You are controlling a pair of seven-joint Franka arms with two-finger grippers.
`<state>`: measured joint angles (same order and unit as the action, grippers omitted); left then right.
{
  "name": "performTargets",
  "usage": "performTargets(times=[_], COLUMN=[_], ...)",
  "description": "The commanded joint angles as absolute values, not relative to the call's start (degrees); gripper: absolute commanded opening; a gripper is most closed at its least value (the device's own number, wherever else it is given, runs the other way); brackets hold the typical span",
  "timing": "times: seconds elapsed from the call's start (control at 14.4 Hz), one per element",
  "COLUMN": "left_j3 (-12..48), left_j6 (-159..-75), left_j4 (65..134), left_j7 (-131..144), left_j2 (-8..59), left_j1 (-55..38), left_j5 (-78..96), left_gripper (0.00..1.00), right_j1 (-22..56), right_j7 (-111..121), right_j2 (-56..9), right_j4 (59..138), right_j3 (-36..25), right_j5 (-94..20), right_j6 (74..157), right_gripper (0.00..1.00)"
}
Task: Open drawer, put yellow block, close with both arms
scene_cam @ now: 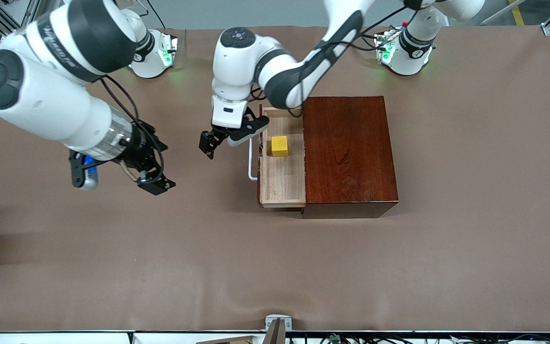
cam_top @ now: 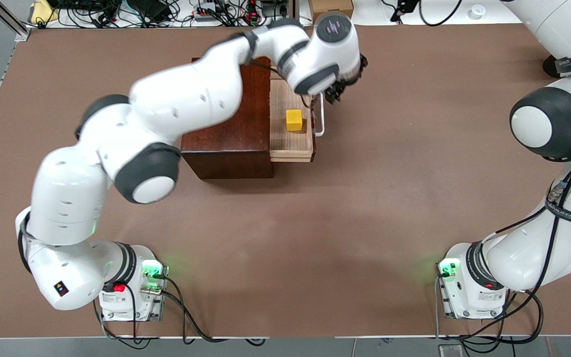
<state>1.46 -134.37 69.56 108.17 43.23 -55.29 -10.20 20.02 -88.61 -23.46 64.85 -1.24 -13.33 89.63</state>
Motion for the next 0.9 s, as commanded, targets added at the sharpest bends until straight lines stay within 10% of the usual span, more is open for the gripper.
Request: performTargets(times=[0.0,0.83], left_j3=[-1.0,-4.3], left_j6=[-135.4,-121.8], left_j4=[65.7,66.8], left_j7=[115.2,118.1], left_j2=[47.1,48.4], left_j1=[-56.8,-57.4], left_j5=[-11.8,-12.2], left_gripper=[1.00,1.00], right_j1=[17.1,6.9], right_j7=[-81.5,-43.7], right_j2=[-22.1,-19.3], right_j4=[64.6,64.6], right_j3=[-0.3,-0.4], right_j5=[-13.6,-11.2], right_j6=[87.3,78.8], right_gripper=[1.00,1.00])
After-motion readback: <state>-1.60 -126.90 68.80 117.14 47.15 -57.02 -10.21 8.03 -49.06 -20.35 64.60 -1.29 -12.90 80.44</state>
